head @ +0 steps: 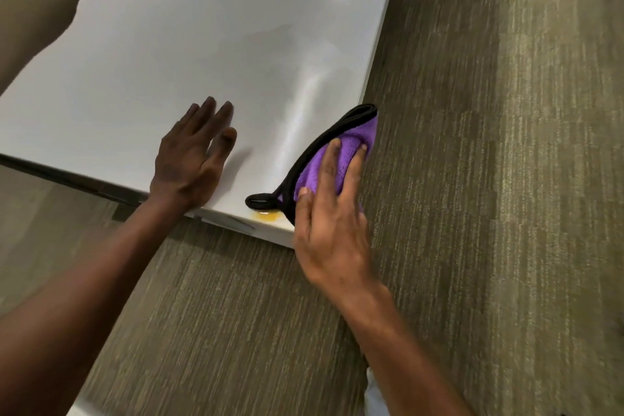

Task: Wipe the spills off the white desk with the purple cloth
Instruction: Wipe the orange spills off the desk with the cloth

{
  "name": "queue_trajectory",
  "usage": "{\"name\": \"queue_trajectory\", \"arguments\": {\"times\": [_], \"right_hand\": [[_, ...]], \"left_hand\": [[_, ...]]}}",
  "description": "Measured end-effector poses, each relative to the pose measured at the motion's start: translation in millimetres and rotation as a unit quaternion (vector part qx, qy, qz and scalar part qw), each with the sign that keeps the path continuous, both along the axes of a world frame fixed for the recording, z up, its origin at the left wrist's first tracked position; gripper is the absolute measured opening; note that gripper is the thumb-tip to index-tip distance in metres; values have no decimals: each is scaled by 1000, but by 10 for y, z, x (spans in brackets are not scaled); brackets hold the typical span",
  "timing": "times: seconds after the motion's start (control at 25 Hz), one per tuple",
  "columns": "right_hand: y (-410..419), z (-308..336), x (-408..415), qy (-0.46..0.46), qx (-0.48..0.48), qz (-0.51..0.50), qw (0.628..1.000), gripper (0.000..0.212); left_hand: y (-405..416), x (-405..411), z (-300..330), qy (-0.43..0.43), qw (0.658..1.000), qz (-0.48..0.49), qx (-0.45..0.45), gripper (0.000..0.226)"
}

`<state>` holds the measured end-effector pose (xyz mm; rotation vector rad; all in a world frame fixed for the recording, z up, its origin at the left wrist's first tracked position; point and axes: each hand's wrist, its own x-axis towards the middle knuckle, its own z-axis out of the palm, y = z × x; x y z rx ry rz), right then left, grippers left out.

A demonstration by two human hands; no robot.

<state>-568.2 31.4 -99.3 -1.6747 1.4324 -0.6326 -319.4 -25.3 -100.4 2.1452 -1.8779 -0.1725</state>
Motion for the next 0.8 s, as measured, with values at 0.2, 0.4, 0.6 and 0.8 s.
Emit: {"name": "queue_trajectory", "arguments": {"times": [0.2,0.4,0.6,0.8], "right_hand": [[340,96,-18,58,49,52,996,68],[-212,75,-14,30,29,5,999,69],[4,49,-113,10,41,33,999,68],[-15,-18,-117,43,24,68,996,74]], "left_hand": [[-2,-9,37,1,1000,-6,-5,69],[-12,3,27,-4,1000,-3,5,70],[12,-11,26,-8,1000,1,10,73],[13,-1,37,-7,1000,5,14,75]]}}
